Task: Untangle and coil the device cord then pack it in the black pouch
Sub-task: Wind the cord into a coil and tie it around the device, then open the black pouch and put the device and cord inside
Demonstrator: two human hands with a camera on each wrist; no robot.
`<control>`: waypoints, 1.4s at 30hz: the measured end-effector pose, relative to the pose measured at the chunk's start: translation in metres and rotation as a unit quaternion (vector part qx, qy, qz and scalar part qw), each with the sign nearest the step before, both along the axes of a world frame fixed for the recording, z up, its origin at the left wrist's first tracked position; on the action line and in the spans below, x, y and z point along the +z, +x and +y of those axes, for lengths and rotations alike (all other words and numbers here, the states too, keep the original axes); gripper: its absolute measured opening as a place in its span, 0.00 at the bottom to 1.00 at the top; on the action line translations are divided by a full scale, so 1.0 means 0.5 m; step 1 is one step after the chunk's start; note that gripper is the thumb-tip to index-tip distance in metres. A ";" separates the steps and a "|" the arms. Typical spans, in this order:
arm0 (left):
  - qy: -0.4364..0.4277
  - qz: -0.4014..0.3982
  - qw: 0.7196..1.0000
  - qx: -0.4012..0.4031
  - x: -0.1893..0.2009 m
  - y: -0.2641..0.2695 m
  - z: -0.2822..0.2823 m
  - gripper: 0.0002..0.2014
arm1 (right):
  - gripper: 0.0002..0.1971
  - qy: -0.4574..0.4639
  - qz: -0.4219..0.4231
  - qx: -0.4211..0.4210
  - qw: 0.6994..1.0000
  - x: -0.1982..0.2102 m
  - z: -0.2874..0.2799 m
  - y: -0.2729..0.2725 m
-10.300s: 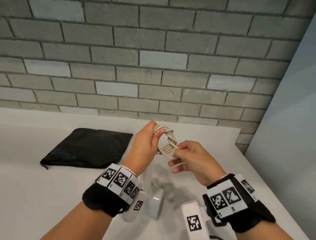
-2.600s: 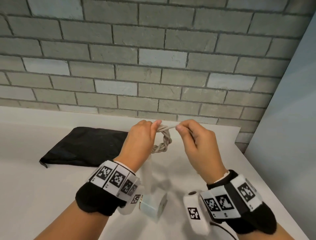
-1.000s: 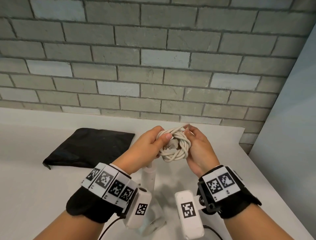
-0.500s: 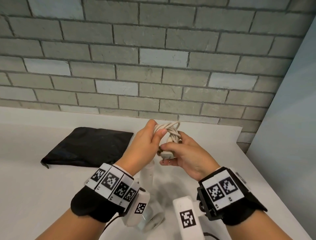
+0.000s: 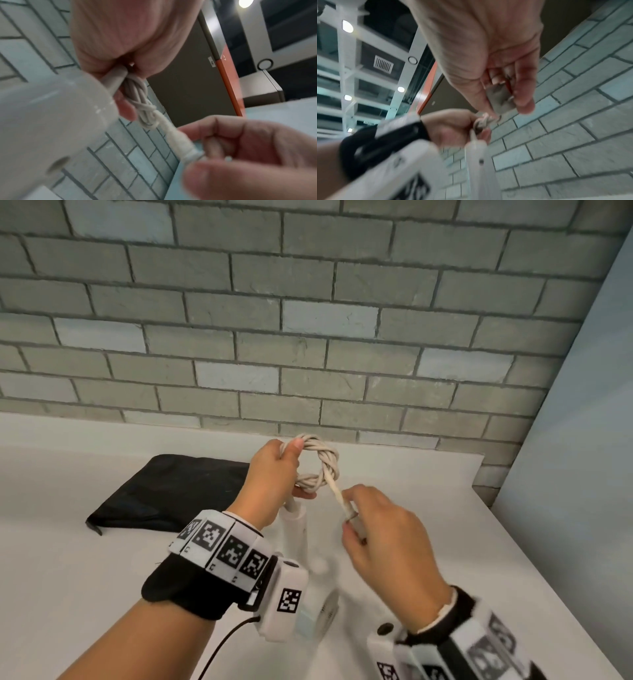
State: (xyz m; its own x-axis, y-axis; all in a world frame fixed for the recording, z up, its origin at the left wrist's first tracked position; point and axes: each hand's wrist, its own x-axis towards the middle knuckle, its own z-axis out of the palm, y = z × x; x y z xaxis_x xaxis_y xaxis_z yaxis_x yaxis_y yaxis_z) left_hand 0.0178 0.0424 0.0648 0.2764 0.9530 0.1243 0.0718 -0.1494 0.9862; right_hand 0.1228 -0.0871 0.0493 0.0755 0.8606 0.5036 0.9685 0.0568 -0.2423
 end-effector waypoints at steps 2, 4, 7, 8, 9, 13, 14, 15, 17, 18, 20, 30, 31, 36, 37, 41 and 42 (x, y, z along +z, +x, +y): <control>-0.031 -0.037 0.999 0.000 -0.005 0.001 -0.005 0.16 | 0.17 0.009 -0.026 -0.021 0.999 -0.037 0.013 -0.020; -0.035 -0.050 0.998 0.011 -0.013 0.002 -0.009 0.17 | 0.18 0.031 -0.017 -0.025 0.999 -0.069 0.027 -0.036; -0.047 -0.086 0.995 0.002 -0.021 -0.003 -0.011 0.15 | 0.12 0.041 0.104 0.046 0.993 -0.090 0.033 -0.047; -0.055 -0.092 0.994 -0.007 -0.019 -0.010 -0.010 0.15 | 0.13 0.019 0.167 0.086 0.982 -0.093 0.032 -0.045; -0.062 -0.088 0.994 -0.016 -0.016 -0.018 -0.007 0.16 | 0.15 -0.004 0.227 0.128 0.966 -0.094 0.031 -0.041; -0.112 -0.103 0.982 -0.110 0.006 -0.064 -0.003 0.14 | 0.21 -0.026 0.446 0.254 0.858 -0.094 0.035 -0.002; -0.123 -0.107 0.976 -0.146 0.012 -0.074 -0.007 0.13 | 0.26 -0.057 0.483 0.275 0.830 -0.097 0.040 0.011; -0.126 -0.100 0.971 -0.175 0.013 -0.081 -0.009 0.12 | 0.30 -0.101 0.493 0.294 0.813 -0.101 0.047 0.018; -0.109 -0.068 0.970 -0.204 0.013 -0.099 -0.013 0.11 | 0.34 -0.204 0.464 0.321 0.800 -0.114 0.067 0.020; -0.097 -0.052 0.971 -0.213 0.014 -0.104 -0.014 0.11 | 0.36 -0.251 0.440 0.325 0.798 -0.122 0.075 0.019; -0.083 -0.036 0.971 -0.220 0.015 -0.125 -0.010 0.13 | 0.36 -0.312 0.397 0.325 0.800 -0.139 0.092 0.002; -0.053 0.013 0.975 -0.216 0.004 -0.227 0.022 0.12 | 0.25 -0.297 0.232 0.268 0.887 -0.153 0.137 -0.059; -0.046 0.035 0.977 -0.203 -0.003 -0.234 0.027 0.12 | 0.26 -0.292 0.191 0.257 0.901 -0.150 0.139 -0.050; -0.059 0.144 0.976 -0.155 -0.101 -0.220 0.046 0.09 | 0.27 -0.306 -0.067 0.169 0.935 -0.144 0.153 -0.002; -0.075 0.158 0.974 -0.142 -0.128 -0.209 0.050 0.08 | 0.26 -0.321 -0.101 0.152 0.929 -0.147 0.154 0.005; -0.162 0.219 0.956 -0.108 -0.218 -0.173 0.066 0.08 | 0.24 -0.374 -0.169 0.121 0.904 -0.173 0.153 0.016; -0.172 0.239 0.951 -0.099 -0.235 -0.166 0.073 0.09 | 0.25 -0.383 -0.172 0.117 0.900 -0.180 0.152 0.018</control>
State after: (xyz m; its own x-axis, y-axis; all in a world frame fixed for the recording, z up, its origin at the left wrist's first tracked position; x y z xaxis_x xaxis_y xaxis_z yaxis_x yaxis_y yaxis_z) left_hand -0.0651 0.0788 -0.0524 0.4017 0.8377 -0.3700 0.5272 0.1188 0.8414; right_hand 0.1320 -0.0109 -0.0405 -0.2005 0.9371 -0.2856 0.9768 0.2137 0.0154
